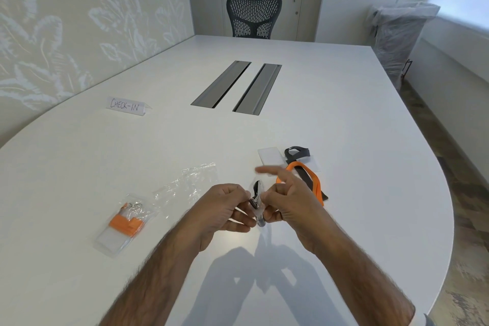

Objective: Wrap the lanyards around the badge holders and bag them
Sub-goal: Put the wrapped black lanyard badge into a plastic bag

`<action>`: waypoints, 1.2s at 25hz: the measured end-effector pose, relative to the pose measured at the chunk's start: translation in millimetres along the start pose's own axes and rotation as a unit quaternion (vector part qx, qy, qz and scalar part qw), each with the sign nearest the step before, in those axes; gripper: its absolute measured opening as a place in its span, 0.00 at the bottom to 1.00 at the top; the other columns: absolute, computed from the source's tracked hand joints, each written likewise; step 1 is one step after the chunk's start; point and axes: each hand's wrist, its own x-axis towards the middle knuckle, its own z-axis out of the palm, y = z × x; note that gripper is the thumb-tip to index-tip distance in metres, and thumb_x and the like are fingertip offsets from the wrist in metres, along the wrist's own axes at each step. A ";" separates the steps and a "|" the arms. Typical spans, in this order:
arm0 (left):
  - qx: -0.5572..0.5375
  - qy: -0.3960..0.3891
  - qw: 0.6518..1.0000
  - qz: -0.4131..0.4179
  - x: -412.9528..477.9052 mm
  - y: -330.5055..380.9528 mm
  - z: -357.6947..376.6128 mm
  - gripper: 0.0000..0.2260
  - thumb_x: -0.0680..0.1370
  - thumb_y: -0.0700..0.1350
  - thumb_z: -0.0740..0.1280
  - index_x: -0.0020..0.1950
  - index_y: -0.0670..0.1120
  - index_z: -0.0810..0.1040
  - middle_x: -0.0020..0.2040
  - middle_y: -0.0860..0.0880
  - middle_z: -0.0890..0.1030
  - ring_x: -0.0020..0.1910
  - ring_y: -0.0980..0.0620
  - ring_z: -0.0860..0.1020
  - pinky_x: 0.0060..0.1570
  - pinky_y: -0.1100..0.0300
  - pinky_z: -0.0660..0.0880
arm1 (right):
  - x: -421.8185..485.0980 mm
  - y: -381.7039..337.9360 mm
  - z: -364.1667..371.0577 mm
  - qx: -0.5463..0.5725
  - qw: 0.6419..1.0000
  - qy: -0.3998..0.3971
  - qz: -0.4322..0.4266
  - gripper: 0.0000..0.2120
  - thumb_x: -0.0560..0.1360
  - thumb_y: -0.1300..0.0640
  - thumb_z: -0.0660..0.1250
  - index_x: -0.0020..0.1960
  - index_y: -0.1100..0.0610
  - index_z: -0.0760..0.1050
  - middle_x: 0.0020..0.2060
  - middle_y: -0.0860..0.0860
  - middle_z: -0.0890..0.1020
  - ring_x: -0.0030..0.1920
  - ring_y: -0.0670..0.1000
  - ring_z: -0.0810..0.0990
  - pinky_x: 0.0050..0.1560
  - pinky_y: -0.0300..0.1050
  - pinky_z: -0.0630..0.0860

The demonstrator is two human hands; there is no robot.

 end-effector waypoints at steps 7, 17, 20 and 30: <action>0.278 0.127 0.944 0.126 0.0 3.7 4.6 0.13 0.79 0.45 0.64 0.35 0.45 0.70 0.31 0.50 0.73 0.30 0.52 0.69 0.32 0.57 0.66 | -0.2 0.3 1.7 -0.099 0.995 -0.012 0.006 0.05 0.75 0.56 0.73 0.46 0.56 0.86 0.36 0.50 0.86 0.36 0.44 0.81 0.46 0.40 0.80; 0.297 0.029 0.947 0.120 -0.6 7.2 1.9 0.12 0.76 0.47 0.60 0.38 0.39 0.70 0.38 0.39 0.74 0.35 0.50 0.65 0.38 0.55 0.62 | 2.6 -3.1 0.1 -0.201 0.979 0.012 0.010 0.02 0.72 0.60 0.76 0.42 0.56 0.84 0.30 0.48 0.82 0.32 0.46 0.75 0.35 0.40 0.73; 0.270 -0.002 0.955 0.120 -2.8 7.8 6.0 0.13 0.72 0.49 0.58 0.42 0.42 0.77 0.43 0.41 0.83 0.38 0.49 0.71 0.42 0.53 0.66 | 3.7 -5.5 6.6 -0.306 0.951 0.036 -0.001 0.05 0.73 0.58 0.74 0.40 0.57 0.80 0.32 0.47 0.80 0.31 0.45 0.73 0.32 0.39 0.71; 0.123 0.110 0.972 0.167 -2.6 4.5 16.3 0.10 0.80 0.38 0.61 0.41 0.37 0.78 0.38 0.47 0.83 0.32 0.54 0.78 0.34 0.65 0.74 | 2.2 -8.3 -1.7 -0.168 0.985 0.024 -0.021 0.08 0.75 0.49 0.74 0.48 0.54 0.82 0.42 0.47 0.86 0.43 0.46 0.85 0.49 0.47 0.84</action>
